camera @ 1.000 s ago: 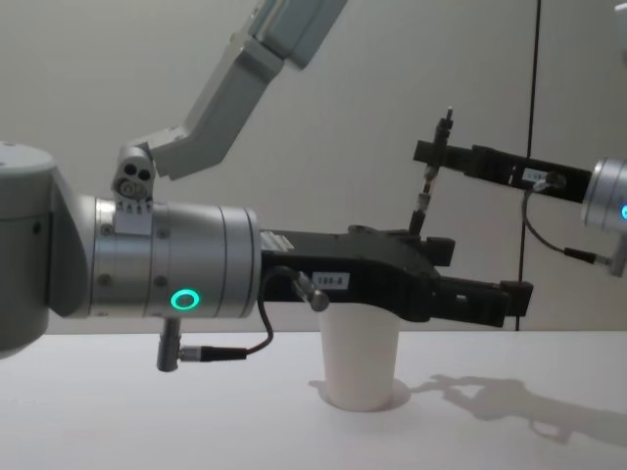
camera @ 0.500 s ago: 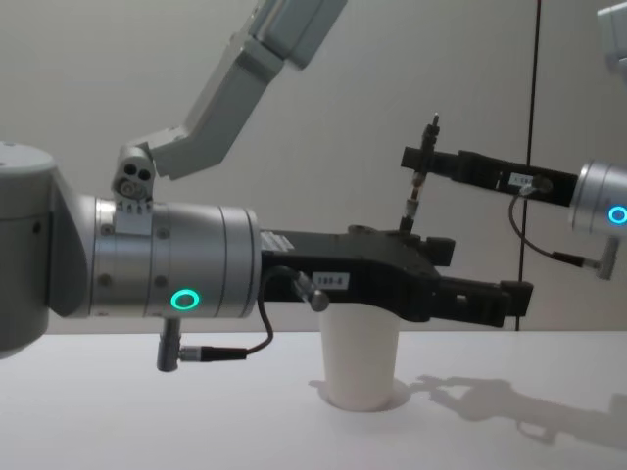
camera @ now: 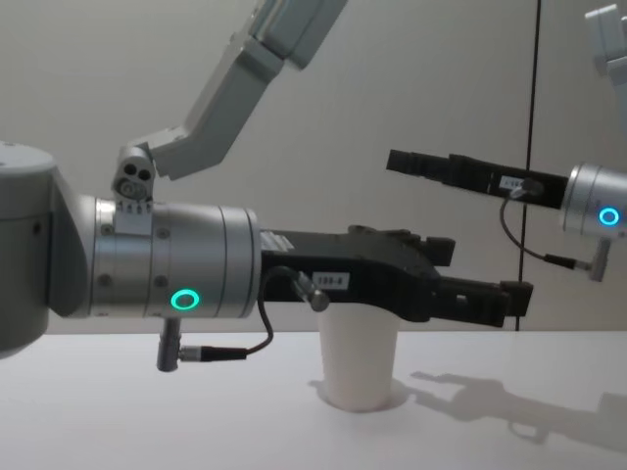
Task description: Place the pen into the pen holder.
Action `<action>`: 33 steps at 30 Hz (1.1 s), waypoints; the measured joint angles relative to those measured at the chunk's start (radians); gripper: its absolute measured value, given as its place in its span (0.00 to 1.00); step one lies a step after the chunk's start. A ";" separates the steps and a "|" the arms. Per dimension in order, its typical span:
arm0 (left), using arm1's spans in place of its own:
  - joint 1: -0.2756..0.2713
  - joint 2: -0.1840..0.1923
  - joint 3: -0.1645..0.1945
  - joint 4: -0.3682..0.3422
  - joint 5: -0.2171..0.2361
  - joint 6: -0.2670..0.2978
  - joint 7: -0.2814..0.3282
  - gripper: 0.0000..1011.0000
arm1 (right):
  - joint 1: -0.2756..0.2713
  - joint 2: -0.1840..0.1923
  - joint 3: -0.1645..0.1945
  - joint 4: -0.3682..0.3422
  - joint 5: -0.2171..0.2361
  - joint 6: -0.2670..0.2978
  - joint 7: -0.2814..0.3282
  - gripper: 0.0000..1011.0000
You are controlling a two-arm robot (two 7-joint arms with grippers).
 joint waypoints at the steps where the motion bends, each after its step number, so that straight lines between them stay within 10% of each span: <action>1: 0.000 0.000 0.000 0.000 0.000 0.000 0.000 0.99 | 0.000 0.000 0.000 0.000 -0.001 0.000 -0.001 0.37; 21: 0.000 0.000 0.000 0.000 0.000 0.000 0.000 0.99 | 0.002 0.005 0.024 0.004 -0.026 -0.010 -0.016 0.99; 33: 0.000 0.000 0.000 0.000 0.000 0.000 0.000 0.99 | -0.002 0.024 0.048 0.005 -0.036 -0.023 -0.020 0.99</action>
